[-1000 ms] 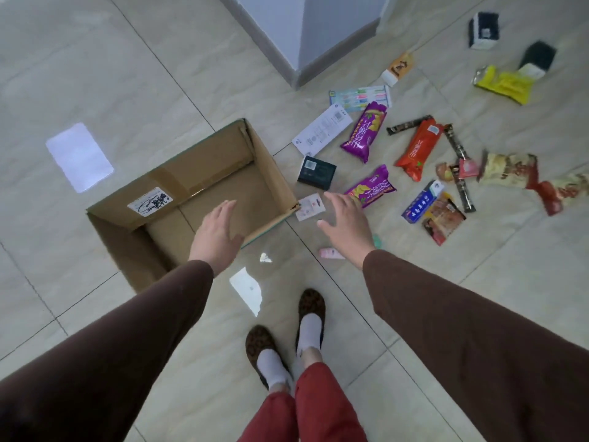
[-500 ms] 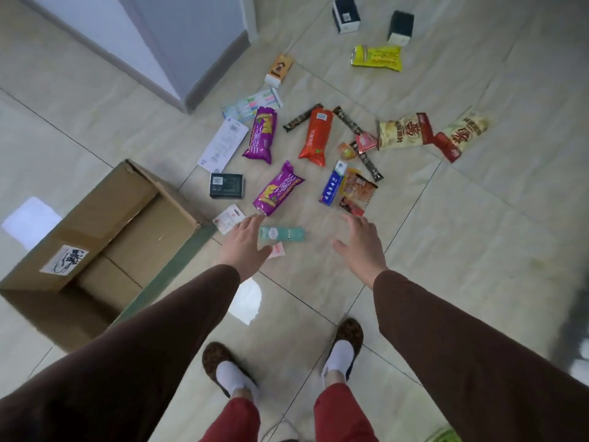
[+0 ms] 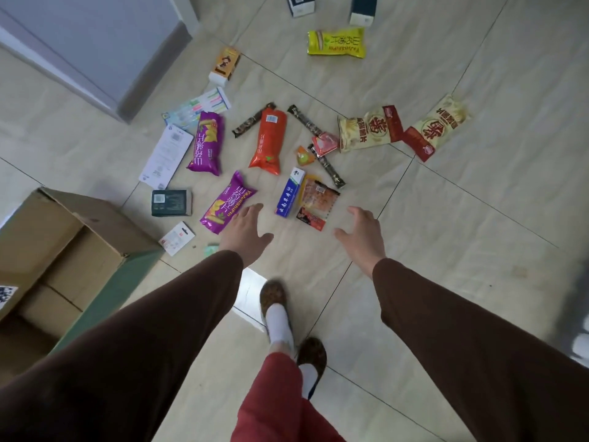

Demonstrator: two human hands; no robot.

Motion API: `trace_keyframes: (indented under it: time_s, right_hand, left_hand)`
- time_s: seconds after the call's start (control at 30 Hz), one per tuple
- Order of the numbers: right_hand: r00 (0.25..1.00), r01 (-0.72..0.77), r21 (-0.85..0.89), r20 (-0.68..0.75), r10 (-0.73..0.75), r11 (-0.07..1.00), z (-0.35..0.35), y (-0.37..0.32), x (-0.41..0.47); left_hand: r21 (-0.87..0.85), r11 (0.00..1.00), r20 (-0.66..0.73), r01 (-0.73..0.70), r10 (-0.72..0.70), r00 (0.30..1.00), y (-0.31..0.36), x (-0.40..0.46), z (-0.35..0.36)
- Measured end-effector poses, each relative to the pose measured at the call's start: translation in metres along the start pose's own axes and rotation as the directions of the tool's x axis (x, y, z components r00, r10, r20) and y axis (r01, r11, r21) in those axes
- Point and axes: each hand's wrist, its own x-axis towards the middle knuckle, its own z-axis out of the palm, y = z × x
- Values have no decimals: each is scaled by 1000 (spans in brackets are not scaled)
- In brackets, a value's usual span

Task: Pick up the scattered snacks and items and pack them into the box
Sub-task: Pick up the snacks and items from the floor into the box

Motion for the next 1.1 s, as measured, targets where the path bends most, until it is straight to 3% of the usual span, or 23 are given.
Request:
trace_keyframes:
  time_s: [0.27, 0.47, 0.63, 0.8, 0.87, 0.97, 1.1]
  right_hand:
    - [984, -177, 109, 34, 174, 978, 34, 6, 107]
    - [931, -365, 244, 90, 353, 899, 93, 27, 187]
    - [864, -500, 224, 70, 498, 836, 139, 52, 241]
    - [740, -669, 211, 91, 667, 713, 173, 68, 280]
    - [714, -692, 208, 55, 698, 692, 186, 72, 288]
    - [741, -660, 203, 17, 671, 724, 205, 77, 294]
    - [731, -641, 420, 78, 678, 642, 211, 85, 296]
  left_hand:
    - [14, 1000, 67, 0, -1, 998, -1, 103, 22]
    - [8, 999, 54, 54, -54, 997, -12, 188, 54]
    - [12, 996, 89, 88, -89, 992, -19, 247, 94]
    - [20, 992, 77, 124, -125, 989, -24, 290, 133]
    - [-21, 988, 67, 156, -155, 986, -26, 301, 146]
    - [-70, 977, 71, 202, -197, 978, -28, 311, 158]
    - [-66, 975, 85, 214, -208, 974, -30, 317, 166]
